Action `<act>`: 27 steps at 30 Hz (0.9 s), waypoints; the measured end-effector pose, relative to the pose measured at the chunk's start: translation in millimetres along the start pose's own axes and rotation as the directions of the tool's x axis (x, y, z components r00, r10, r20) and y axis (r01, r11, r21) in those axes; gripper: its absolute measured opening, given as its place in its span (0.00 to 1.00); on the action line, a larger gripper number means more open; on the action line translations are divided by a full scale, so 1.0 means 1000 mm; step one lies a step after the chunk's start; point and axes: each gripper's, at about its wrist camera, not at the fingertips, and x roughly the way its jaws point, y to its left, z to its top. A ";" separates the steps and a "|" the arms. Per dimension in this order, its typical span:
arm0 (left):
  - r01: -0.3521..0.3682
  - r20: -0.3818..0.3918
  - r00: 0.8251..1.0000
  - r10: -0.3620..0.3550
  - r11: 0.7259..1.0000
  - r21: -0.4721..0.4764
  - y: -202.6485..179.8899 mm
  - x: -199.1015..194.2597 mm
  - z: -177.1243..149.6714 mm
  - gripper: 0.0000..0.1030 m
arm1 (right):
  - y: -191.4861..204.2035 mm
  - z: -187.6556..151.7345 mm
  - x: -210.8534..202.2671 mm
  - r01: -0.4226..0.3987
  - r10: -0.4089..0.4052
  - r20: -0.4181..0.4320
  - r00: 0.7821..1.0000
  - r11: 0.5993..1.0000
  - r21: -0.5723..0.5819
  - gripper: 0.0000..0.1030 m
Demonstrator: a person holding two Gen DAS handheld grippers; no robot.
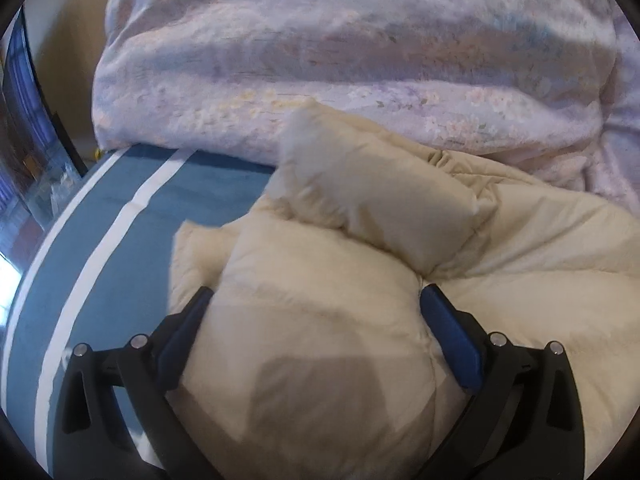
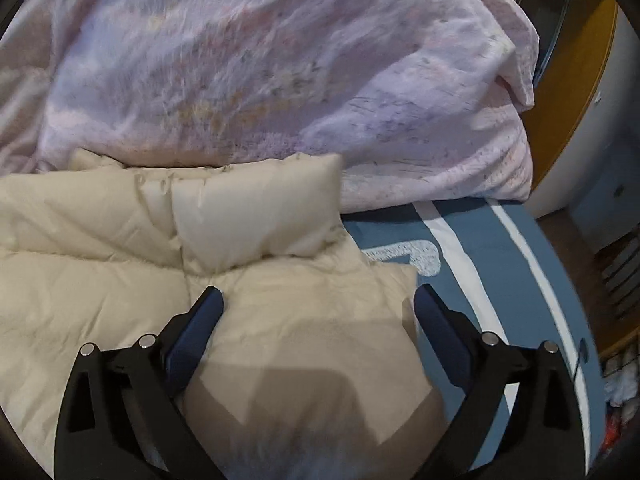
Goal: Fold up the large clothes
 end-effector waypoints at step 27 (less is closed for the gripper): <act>0.249 -0.120 0.954 -0.274 0.951 -0.185 0.078 -0.040 -0.088 0.87 | -0.060 -0.074 -0.030 -0.544 0.595 -0.136 0.792 0.789 0.284 0.77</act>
